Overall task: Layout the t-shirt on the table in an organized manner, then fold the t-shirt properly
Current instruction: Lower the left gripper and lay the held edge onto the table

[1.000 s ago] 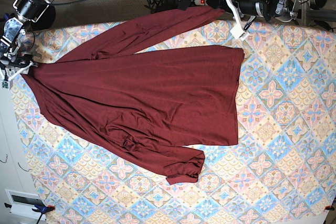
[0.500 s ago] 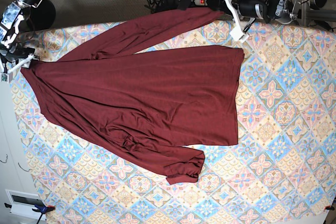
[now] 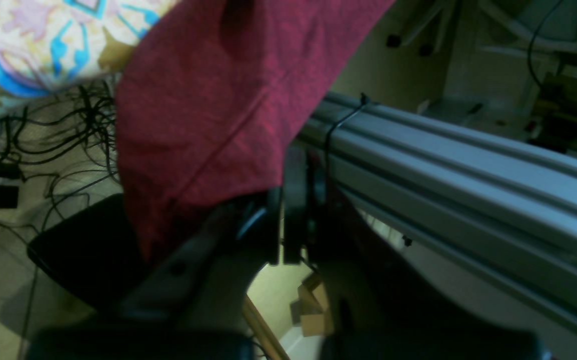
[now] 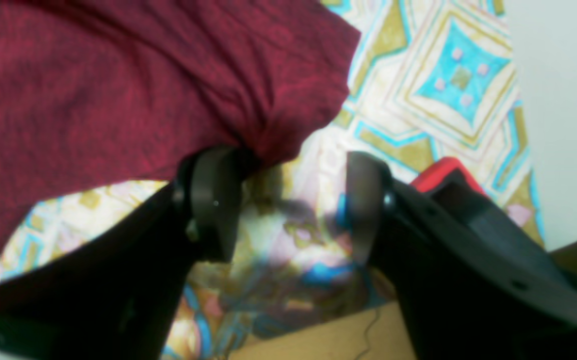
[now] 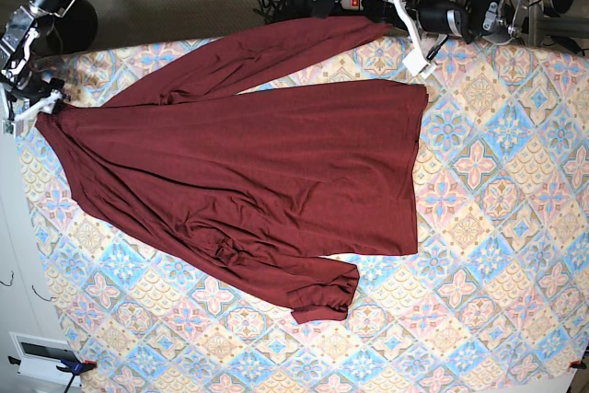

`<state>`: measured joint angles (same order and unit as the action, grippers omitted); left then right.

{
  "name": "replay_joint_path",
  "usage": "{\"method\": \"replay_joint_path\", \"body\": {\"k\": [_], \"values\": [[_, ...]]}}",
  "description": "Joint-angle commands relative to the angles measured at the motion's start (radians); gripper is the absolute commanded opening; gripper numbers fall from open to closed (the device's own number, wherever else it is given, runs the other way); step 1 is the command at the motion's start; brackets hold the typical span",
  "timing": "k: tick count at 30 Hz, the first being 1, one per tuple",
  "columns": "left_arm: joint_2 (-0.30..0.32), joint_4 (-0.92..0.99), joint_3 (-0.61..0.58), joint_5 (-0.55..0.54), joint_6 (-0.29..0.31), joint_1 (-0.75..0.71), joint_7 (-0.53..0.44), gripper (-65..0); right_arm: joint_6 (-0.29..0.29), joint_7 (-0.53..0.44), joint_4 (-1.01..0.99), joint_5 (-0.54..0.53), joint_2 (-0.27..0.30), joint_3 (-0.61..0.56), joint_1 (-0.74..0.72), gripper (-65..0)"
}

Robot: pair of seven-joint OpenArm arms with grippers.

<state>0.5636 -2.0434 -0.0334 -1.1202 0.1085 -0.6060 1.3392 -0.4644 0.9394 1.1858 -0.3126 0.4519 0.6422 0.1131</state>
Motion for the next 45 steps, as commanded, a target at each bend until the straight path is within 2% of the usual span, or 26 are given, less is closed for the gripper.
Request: {"method": "replay_joint_path", "body": {"k": [1, 3, 5, 6, 10, 13, 17, 22, 24, 27, 30, 33, 36, 39, 45], "values": [[0.009, -0.015, 0.003, -0.019, 0.003, 0.007, -0.002, -65.0, 0.006, -0.006, 0.001, 0.013, 0.017, -0.002, -0.037, -36.3], [0.009, -0.015, 0.003, -0.019, 0.003, 0.013, -0.002, -65.0, 0.006, -0.004, -0.001, 0.013, 0.017, 0.005, -0.069, -45.8], [0.009, -0.015, 0.005, -0.019, 0.003, 0.014, -0.002, -65.0, 0.006, -0.004, -0.001, 0.010, 0.017, 0.006, -0.079, -60.8], [0.009, -0.015, 0.005, -0.019, 0.003, 0.016, -0.002, -65.0, 0.006, -0.004, 0.004, 0.010, 0.017, 0.006, -0.079, -65.0], [0.011, -0.015, 0.003, -0.018, 0.003, 0.021, -0.002, -65.0, 0.006, -0.003, 0.024, 0.008, 0.017, 0.017, -0.074, -64.5], [0.020, -0.015, 0.003, -0.013, 0.003, 0.021, 0.003, -65.0, 0.006, 0.002, 0.061, 0.008, 0.017, 0.089, -0.049, -64.7], [0.059, -0.015, 0.002, -0.016, 0.003, 0.019, 0.001, -65.0, 0.005, 0.005, 0.108, 0.008, 0.017, 0.112, -0.031, -64.7], [0.060, -0.016, 0.002, -0.018, 0.003, 0.021, 0.004, -65.0, -0.079, 0.007, 0.113, 0.013, 0.021, 0.115, -0.029, -64.7], [0.062, -0.018, 0.002, -0.019, 0.003, 0.018, 0.006, -65.0, -0.092, 0.007, 0.113, 0.013, 0.021, 0.115, -0.011, -64.7], [0.106, -0.035, -0.036, -0.021, 0.009, 0.019, 0.007, -65.0, -0.092, 0.003, 0.113, 0.013, 0.023, 0.115, -0.008, -64.7], [0.184, -0.053, -0.102, -0.022, 0.069, 0.030, 0.000, -65.0, -0.092, 0.003, 0.113, 0.013, 0.023, 0.115, -0.010, -64.7], [0.207, -0.053, -0.113, -0.022, 0.135, 0.064, -0.002, -65.0, -0.092, 0.002, 0.113, 0.014, 0.023, 0.115, -0.010, -64.7], [0.198, -0.053, -0.032, -0.024, 0.164, 0.065, -0.004, -65.0, -0.092, -0.001, 0.113, 0.014, 0.023, 0.115, -0.011, -64.7], [0.143, -0.052, 0.076, -0.057, 0.188, 0.094, -0.004, -65.0, -0.092, -0.001, 0.107, 0.014, 0.023, 0.115, -0.017, -64.7], [0.048, -0.040, 0.231, -0.211, 0.239, 0.196, -0.002, -65.0, -0.090, -0.003, 0.108, 0.014, 0.023, 0.115, -0.019, -64.7]]}}
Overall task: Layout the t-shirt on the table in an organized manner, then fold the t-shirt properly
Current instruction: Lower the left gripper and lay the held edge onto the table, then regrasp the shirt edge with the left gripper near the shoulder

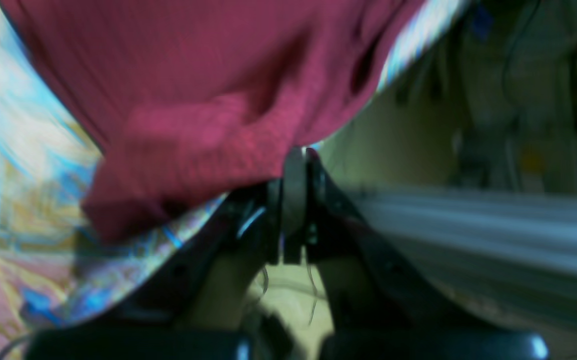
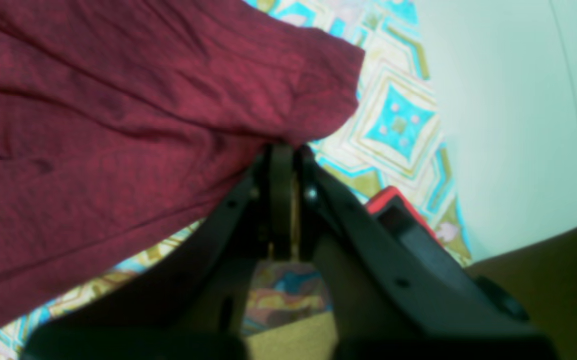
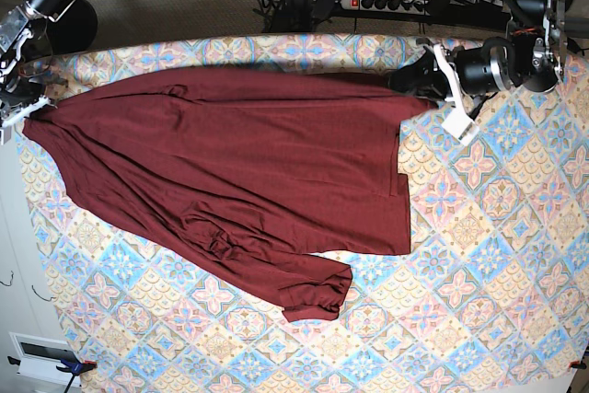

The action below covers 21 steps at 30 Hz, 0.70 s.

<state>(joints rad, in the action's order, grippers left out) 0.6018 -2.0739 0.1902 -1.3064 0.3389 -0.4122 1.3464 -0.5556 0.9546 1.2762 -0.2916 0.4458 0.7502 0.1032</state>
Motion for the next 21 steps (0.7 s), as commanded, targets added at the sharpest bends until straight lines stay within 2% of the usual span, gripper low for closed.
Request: {"method": "replay_joint_path", "body": {"k": [1, 7, 11, 16, 21], "values": [[-0.003, -0.001, 0.018, -0.043, 0.009, 0.016, -0.009, -65.0, 0.001, -0.018, 0.018, -0.007, 0.029, 0.007, -0.009, -64.7], [-0.064, 0.003, 0.025, -0.071, 0.019, 0.063, -0.008, -65.0, 0.002, -0.019, 0.012, -0.007, 0.029, 0.007, -0.009, -64.7], [-0.076, 0.002, 0.038, -0.072, 0.101, 0.068, -0.009, -65.0, 0.004, -0.019, 0.012, -0.007, 0.029, 0.007, -0.010, -64.7], [-0.115, 0.002, 0.179, -0.074, 0.128, 0.068, -0.009, -65.0, 0.004, -0.019, 0.010, -0.001, 0.029, 0.009, -0.033, -64.7], [-0.121, 0.005, 0.271, -0.131, 0.128, 0.065, -0.008, -65.0, 0.004, -0.021, 0.016, 0.085, 0.028, 0.009, -0.038, -64.7]]}}
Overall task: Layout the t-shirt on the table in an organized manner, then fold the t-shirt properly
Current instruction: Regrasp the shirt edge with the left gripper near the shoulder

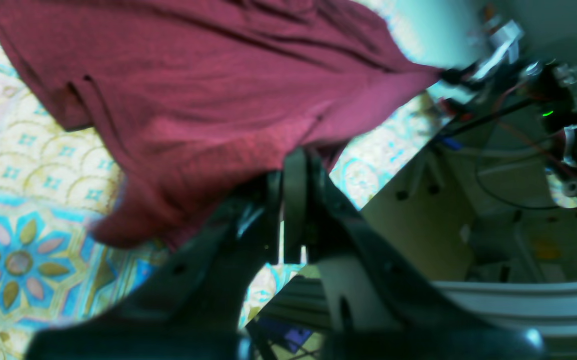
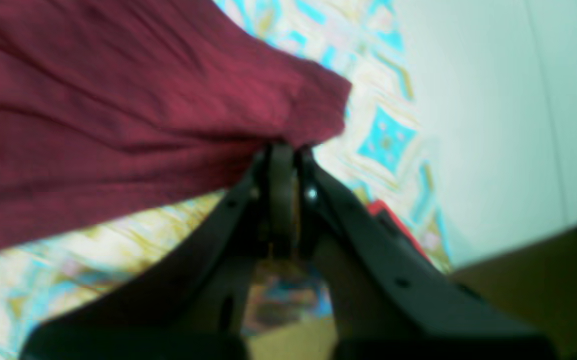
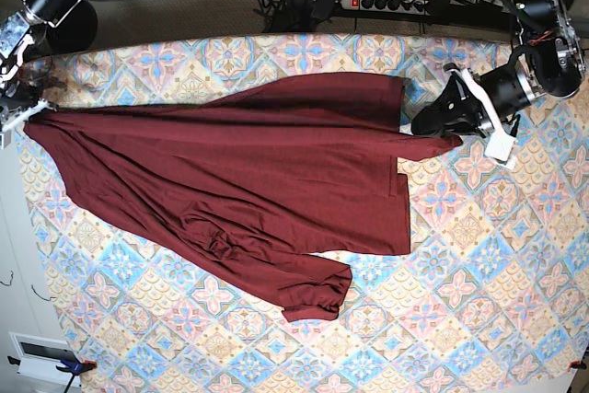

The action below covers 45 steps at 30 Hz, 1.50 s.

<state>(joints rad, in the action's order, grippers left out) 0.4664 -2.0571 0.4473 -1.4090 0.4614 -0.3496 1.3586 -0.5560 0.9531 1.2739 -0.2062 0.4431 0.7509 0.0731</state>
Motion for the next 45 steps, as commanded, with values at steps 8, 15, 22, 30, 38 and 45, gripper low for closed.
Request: {"method": "replay_joint_path", "body": {"k": [8, 15, 22, 30, 38, 45], "values": [[0.010, -0.004, 0.003, -0.028, 0.006, -0.006, -0.015, -65.0, 0.004, -0.019, 0.020, 0.011, 0.027, 0.008, -0.048, -64.8], [0.005, 0.022, -0.077, 0.072, 0.006, 0.007, -0.023, -65.0, 0.004, -0.019, 0.014, 0.011, 0.027, 0.008, -0.062, -64.8], [-0.047, 0.054, -0.262, 0.279, 0.004, 0.063, -0.023, -65.0, 0.004, -0.019, 0.014, 0.011, 0.026, 0.008, -0.062, -64.8], [-0.057, 0.166, -0.376, 0.422, -0.002, 0.090, -0.023, -64.8, 0.004, -0.019, 0.016, 0.011, 0.026, 0.008, -0.062, -64.8], [-0.024, 0.166, -0.376, 0.440, -0.002, 0.047, 0.032, -34.8, 0.004, -0.019, 0.017, 0.011, 0.024, 0.008, -0.062, -64.8], [0.012, 0.174, -0.351, 0.445, -0.002, 0.025, 0.028, -25.7, 0.004, -0.019, 0.017, 0.011, 0.024, 0.008, -0.062, -64.8]]}}
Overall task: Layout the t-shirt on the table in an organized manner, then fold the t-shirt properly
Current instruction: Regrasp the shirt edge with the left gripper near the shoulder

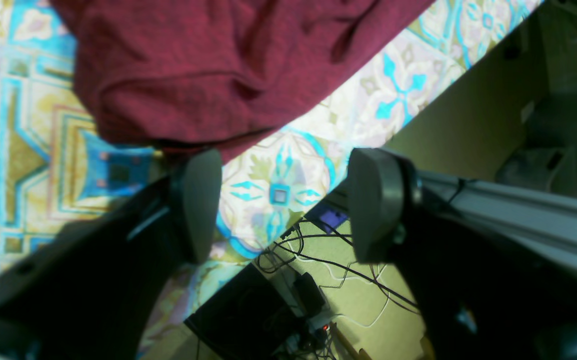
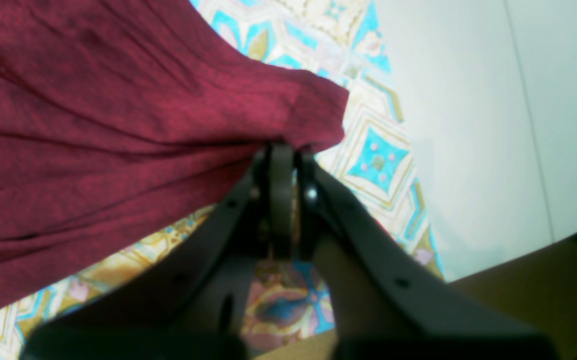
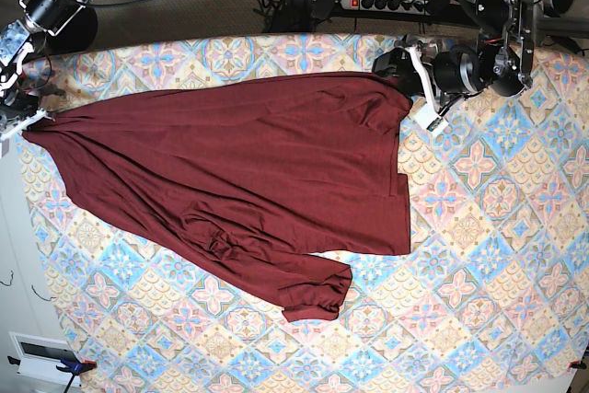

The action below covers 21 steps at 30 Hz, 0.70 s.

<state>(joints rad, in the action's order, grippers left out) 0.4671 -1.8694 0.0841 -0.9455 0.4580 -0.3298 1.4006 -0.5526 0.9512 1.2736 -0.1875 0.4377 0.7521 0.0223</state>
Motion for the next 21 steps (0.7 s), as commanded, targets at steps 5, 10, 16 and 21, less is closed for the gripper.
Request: {"method": "replay_joint_path", "body": {"k": [5, 10, 16, 21], "values": [[-0.018, 0.044, 0.047, -0.019, 0.002, 0.007, -0.014, -25.7, 0.001, -0.018, 0.021, -0.008, 0.029, 0.007, -0.011, -64.8], [-0.035, 0.193, 0.042, -0.019, 0.002, 0.008, -0.062, -25.7, 0.001, -0.018, 0.021, -0.008, 0.029, 0.007, -0.011, -64.8], [-0.081, 0.231, 0.041, -0.023, 0.003, 0.008, -0.077, -25.8, 0.001, -0.018, 0.022, -0.008, 0.029, 0.007, -0.011, -64.8], [-0.087, 0.231, -0.057, -0.027, 0.008, 0.008, -0.057, -38.9, 0.001, -0.018, 0.022, -0.008, 0.029, 0.007, -0.011, -64.8]]}}
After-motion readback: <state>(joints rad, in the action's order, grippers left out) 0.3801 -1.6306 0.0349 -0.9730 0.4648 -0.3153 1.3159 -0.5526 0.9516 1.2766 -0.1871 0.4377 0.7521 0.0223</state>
